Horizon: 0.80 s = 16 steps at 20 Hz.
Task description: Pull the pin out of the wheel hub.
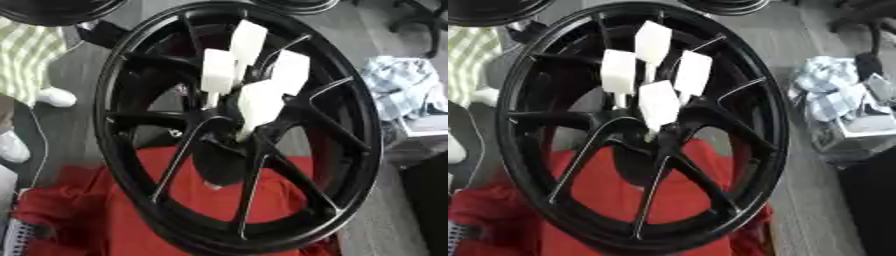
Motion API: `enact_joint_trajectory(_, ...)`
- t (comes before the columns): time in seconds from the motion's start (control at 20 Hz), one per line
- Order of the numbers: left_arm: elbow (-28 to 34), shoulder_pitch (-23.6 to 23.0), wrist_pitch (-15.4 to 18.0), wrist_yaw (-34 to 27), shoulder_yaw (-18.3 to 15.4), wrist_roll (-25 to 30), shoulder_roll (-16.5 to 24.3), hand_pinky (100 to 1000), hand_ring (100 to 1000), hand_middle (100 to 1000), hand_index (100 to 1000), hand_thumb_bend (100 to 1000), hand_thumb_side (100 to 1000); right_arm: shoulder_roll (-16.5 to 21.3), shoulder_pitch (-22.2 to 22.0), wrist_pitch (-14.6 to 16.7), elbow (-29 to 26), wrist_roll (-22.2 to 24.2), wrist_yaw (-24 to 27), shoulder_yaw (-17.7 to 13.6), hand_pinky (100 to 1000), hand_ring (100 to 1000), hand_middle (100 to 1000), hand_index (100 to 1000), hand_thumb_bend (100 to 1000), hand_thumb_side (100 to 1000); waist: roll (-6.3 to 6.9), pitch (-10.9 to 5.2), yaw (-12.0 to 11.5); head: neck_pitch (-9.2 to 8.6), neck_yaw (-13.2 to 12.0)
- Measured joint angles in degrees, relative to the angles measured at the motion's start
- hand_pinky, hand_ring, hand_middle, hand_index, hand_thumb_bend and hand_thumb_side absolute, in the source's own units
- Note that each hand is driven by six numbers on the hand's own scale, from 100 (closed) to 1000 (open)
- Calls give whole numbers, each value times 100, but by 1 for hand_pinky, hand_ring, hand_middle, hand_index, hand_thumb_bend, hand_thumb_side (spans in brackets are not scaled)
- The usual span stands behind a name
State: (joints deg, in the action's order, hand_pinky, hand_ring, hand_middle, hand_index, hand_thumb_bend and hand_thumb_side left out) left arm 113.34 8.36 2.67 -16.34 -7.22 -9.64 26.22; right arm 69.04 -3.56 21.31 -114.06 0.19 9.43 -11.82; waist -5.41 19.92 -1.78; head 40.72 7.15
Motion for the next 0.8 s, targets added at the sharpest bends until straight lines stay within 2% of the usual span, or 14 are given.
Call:
enact_joint_trajectory(0.3, 0, 0, 0, 17, 0, 0, 1, 593, 701, 598, 757, 100, 736, 37, 78, -61, -12, 164, 71, 25, 912, 872, 874, 810, 100, 199, 1, 6, 0, 0, 5)
enact_joint_trajectory(0.5, 0, 9, -7, 17, 30, 7, 0, 594, 701, 598, 757, 100, 734, 151, 357, 58, -13, 309, -1, 204, 912, 875, 881, 809, 100, 199, 5, 103, -159, -61, 178)
enact_joint_trajectory(0.8, 0, 64, -4, 17, 42, 21, -3, 594, 701, 598, 757, 100, 736, 185, 711, 318, -14, 561, -173, 528, 917, 884, 898, 815, 100, 199, 22, 162, -312, -99, 459)
